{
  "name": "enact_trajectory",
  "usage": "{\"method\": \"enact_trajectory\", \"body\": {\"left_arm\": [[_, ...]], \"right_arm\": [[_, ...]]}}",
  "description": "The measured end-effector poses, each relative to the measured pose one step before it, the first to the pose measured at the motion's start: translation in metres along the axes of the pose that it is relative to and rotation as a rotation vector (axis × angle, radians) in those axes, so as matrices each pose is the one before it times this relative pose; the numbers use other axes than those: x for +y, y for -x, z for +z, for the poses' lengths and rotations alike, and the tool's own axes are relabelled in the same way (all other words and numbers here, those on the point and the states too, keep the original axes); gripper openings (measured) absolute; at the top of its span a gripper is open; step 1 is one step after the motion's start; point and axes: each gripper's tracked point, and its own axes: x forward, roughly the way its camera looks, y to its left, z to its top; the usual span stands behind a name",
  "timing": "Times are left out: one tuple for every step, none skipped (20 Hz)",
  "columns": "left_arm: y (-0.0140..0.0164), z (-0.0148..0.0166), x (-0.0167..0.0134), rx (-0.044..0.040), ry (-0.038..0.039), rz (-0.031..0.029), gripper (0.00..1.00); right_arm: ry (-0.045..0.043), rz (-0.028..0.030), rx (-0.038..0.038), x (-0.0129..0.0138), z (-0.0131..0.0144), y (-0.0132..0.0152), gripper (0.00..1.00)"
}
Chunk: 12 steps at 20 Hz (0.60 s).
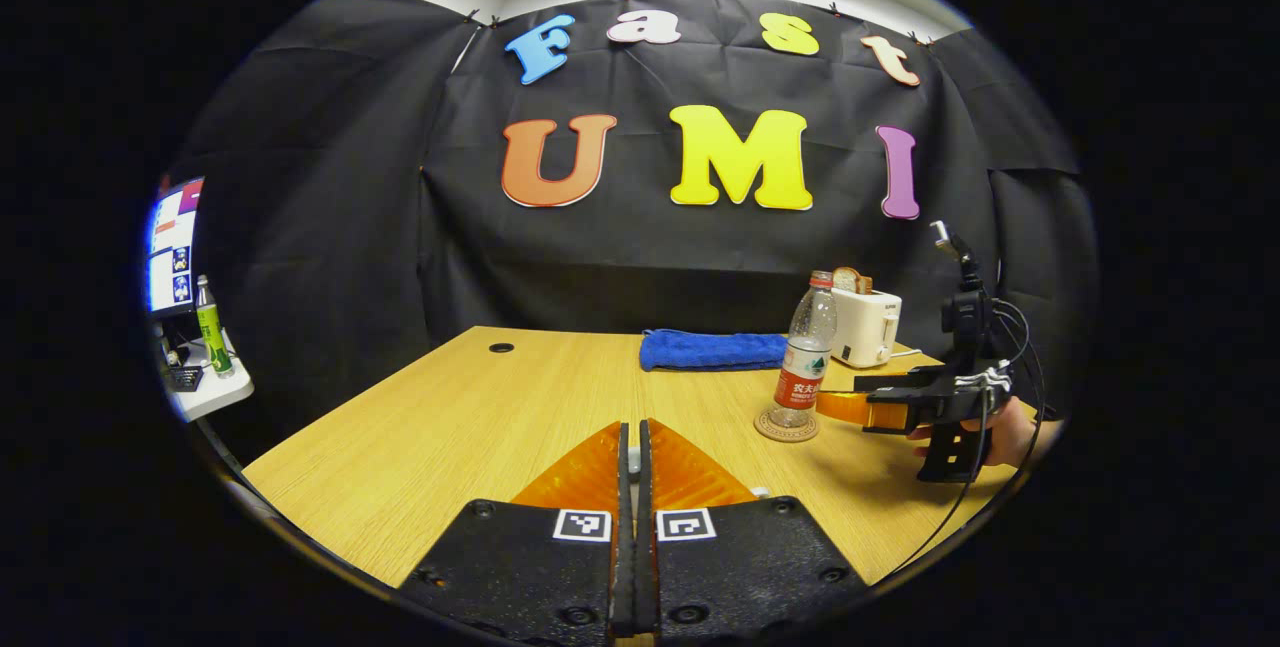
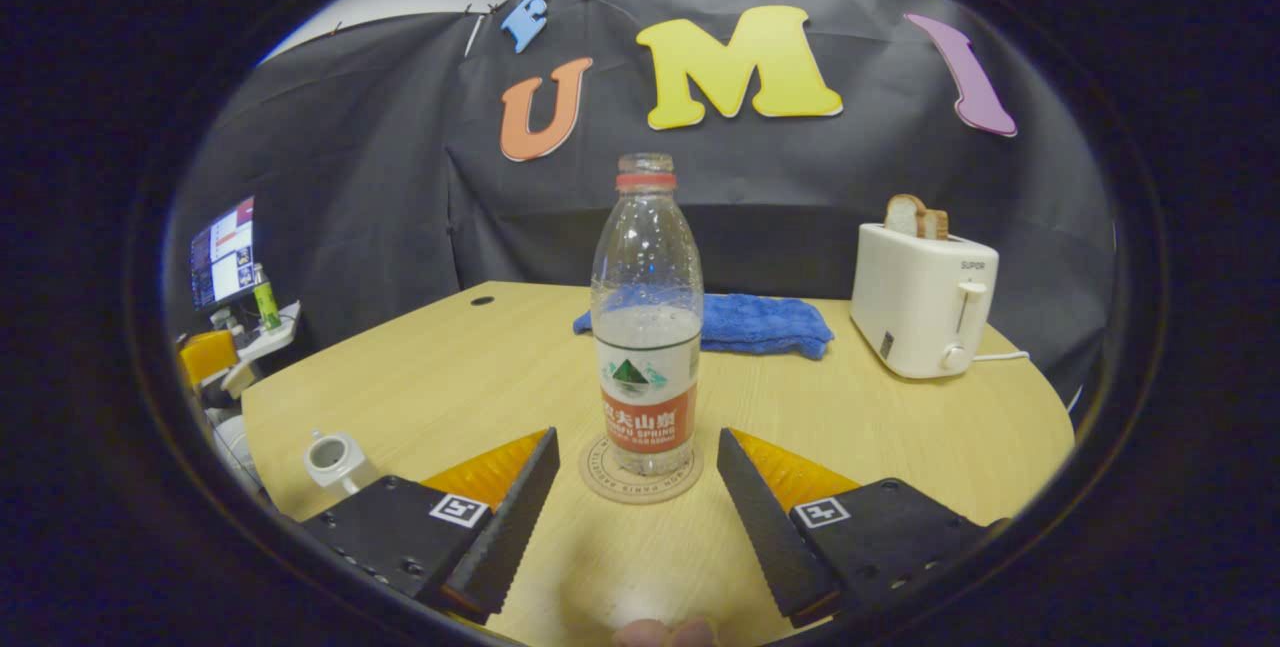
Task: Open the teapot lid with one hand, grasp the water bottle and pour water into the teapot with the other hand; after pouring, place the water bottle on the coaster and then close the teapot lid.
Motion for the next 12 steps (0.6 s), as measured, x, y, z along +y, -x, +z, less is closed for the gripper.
{"method": "enact_trajectory", "body": {"left_arm": [[-0.00334, -0.00278, -0.00545, 0.00207, 0.0081, -0.01358, 0.03], [-0.00429, -0.00288, -0.00602, 0.00187, 0.00977, -0.01613, 0.03], [-0.00546, -0.00351, -0.00674, -0.00017, 0.00667, -0.0185, 0.03], [-0.00477, -0.00455, -0.00498, 0.00882, -0.00521, -0.01075, 0.03], [-0.00572, -0.00433, -0.0026, 0.00326, -0.01647, -0.00295, 0.03], [-0.00374, -0.00244, -0.00184, -0.00107, -0.02242, -0.00158, 0.03], [-0.00396, -0.00133, -0.00315, -0.00305, -0.01832, -0.00053, 0.03], [-0.00427, -0.00347, -0.00041, 0.00155, -0.01107, 0.00177, 0.03], [-0.0034, -0.00373, -0.00176, 0.00696, 0.00031, -0.00025, 0.03], [0.00026, -0.00371, -0.00214, 0.00817, 0.00929, -0.00694, 0.03], [-0.00134, -0.00257, -0.00153, 0.00401, 0.01026, -0.00589, 0.07], [-0.00181, -0.00226, 0.00106, 0.00385, 0.00755, 0.00389, 0.03]], "right_arm": [[0.00076, -0.00733, -0.02351, -0.00194, 0.00165, 0.01398, 0.95], [0.00503, -0.0168, -0.02367, -0.00357, 0.00271, 0.01379, 0.95], [0.00626, -0.01743, -0.02741, -0.00381, 0.00163, 0.01476, 0.95], [0.0068, -0.02497, -0.02447, -0.00542, 0.00214, 0.01252, 0.95], [0.01017, -0.02588, -0.01868, -0.0077, 0.00029, 0.01069, 0.95], [0.01468, -0.03293, -0.01202, -0.00794, 0.0002, 0.00849, 0.94], [0.01313, -0.02552, -0.01066, -0.00707, -0.00133, 0.00731, 0.94], [0.01157, -0.02151, -0.0086, -0.00613, -0.00085, 0.00627, 0.94], [0.00546, -0.01209, -0.00693, -0.00466, -0.00041, 0.00454, 0.95], [0.00314, -0.00844, -0.00475, -0.00299, -0.00033, 0.00469, 0.95], [0.00106, -0.00772, -0.00566, -0.0026, 0.00006, 0.0031, 0.95], [0.00241, -0.00854, -0.00413, -0.004, 0.0003, 0.00194, 0.95]]}}
